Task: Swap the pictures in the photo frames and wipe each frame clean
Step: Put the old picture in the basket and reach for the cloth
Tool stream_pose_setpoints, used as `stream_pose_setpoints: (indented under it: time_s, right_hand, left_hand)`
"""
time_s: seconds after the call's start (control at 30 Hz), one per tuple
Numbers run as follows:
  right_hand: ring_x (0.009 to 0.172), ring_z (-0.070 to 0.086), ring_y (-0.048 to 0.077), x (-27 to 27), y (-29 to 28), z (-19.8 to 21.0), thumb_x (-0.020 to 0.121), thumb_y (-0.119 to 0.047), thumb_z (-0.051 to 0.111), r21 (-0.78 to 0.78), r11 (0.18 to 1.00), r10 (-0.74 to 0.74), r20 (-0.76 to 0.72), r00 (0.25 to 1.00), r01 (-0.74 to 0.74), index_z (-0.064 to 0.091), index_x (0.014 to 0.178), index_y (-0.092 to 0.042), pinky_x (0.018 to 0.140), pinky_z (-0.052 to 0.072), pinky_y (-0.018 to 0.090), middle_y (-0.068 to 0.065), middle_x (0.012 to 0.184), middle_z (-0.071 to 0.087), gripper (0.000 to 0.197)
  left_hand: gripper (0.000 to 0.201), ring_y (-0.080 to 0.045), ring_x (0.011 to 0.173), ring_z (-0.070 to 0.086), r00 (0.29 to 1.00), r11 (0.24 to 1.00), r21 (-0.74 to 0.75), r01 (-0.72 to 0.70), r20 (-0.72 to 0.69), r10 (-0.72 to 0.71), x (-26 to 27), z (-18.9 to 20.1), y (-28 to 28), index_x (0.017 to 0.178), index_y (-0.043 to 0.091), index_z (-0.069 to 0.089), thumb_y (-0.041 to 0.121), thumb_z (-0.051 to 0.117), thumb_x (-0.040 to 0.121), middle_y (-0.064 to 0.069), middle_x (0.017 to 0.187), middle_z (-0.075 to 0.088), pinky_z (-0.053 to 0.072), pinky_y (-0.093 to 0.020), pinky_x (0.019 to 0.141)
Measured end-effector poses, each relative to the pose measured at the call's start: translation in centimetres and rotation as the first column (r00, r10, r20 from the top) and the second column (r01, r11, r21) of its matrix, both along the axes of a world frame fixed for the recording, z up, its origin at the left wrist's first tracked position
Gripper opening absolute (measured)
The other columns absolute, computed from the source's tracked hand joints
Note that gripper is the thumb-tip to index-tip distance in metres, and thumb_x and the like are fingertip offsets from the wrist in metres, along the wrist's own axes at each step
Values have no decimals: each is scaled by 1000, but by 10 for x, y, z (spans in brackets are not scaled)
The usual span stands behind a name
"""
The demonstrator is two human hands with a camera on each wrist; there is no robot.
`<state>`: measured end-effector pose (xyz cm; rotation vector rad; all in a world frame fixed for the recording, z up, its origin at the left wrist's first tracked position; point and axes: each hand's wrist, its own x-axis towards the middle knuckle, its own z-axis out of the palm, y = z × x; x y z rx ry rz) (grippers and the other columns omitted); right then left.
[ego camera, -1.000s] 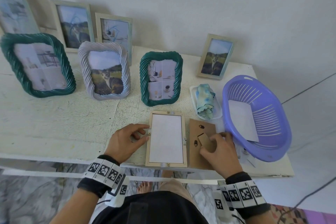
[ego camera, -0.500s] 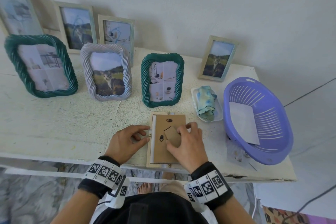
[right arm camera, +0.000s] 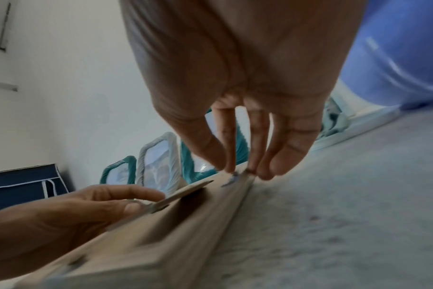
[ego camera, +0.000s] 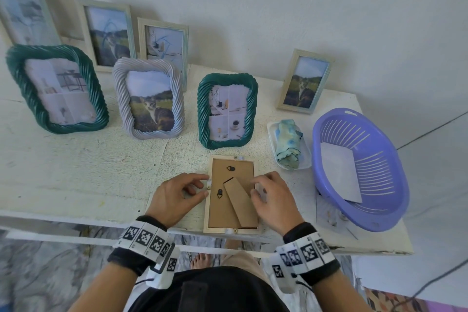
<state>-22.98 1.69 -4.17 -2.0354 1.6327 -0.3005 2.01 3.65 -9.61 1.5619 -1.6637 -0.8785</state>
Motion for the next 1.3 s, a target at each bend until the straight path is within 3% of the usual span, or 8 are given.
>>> stream_pose_setpoints:
  time_s: [0.07, 0.17, 0.4, 0.53, 0.63, 0.9, 1.07, 1.3]
  right_hand:
    - [86, 56, 10, -18, -7, -2, 90, -16, 60, 62, 996, 63, 74, 995, -68, 64, 114, -22, 75, 42, 18, -3, 104, 55, 25]
    - [87, 56, 5, -33, -12, -4, 88, -16, 64, 125, 981, 137, 115, 984, -151, 63, 109, -25, 71, 38, 13, -8, 104, 59, 23]
    - [80, 56, 8, -36, -31, -3, 85, -22, 69, 165, 952, 245, 97, 965, -258, 59, 90, -26, 74, 47, 27, -8, 95, 55, 12]
    - [82, 54, 7, -38, -37, 1, 87, -26, 66, 212, 920, 326, 55, 944, -330, 59, 97, -28, 76, 47, 28, -10, 100, 51, 13]
    - [84, 53, 9, -42, -41, 3, 86, -26, 67, 257, 896, 354, 82, 932, -363, 61, 99, -29, 77, 45, 22, -10, 103, 50, 15]
    - [81, 51, 12, -38, -49, 2, 86, -27, 68, 309, 870, 378, 83, 922, -384, 59, 95, -26, 79, 44, 25, -3, 103, 48, 13]
    - [81, 52, 18, -33, -44, -5, 88, -34, 64, 213, 915, 338, 53, 940, -341, 49, 83, -25, 77, 47, 37, -7, 90, 48, 18]
    - [78, 50, 14, -30, -35, -11, 89, -31, 64, 134, 949, 277, 81, 958, -286, 47, 78, -23, 71, 46, 35, -8, 86, 47, 21]
  left_hand:
    - [34, -7, 81, 64, 1000, 1000, -4, 2, 8, -2, 0, -1, 0, 107, 41, 69, 50, 67, 74, 17, 86, 68, 53, -21, 70]
    - [36, -7, 80, 64, 1000, 1000, -7, 9, 8, -9, 1, -2, 0, 107, 43, 68, 55, 64, 73, 18, 87, 68, 53, -21, 70]
    - [29, -9, 80, 64, 1000, 1000, -1, 13, 7, -13, 0, 0, 0, 108, 40, 69, 33, 78, 80, 16, 87, 68, 55, -25, 71]
    - [35, -9, 80, 64, 1000, 1000, -15, 22, -2, -22, 1, -1, 0, 107, 43, 67, 56, 65, 74, 17, 87, 68, 55, -24, 71]
    - [40, -9, 81, 64, 1000, 999, -27, 22, 2, -22, 1, -2, -1, 107, 44, 67, 61, 59, 72, 17, 87, 68, 55, -25, 71]
    - [39, -7, 80, 65, 1000, 999, -34, 22, 10, -21, 0, -1, -1, 109, 43, 66, 58, 58, 74, 18, 87, 68, 55, -24, 70]
    - [34, -7, 79, 65, 1000, 999, -48, 23, 15, -22, 0, -2, -2, 110, 40, 67, 50, 64, 77, 18, 86, 68, 55, -24, 69]
    - [39, -1, 71, 60, 993, 985, -164, 58, 114, -39, -3, -6, 3, 116, 27, 70, 47, 55, 86, 19, 87, 62, 55, -25, 57]
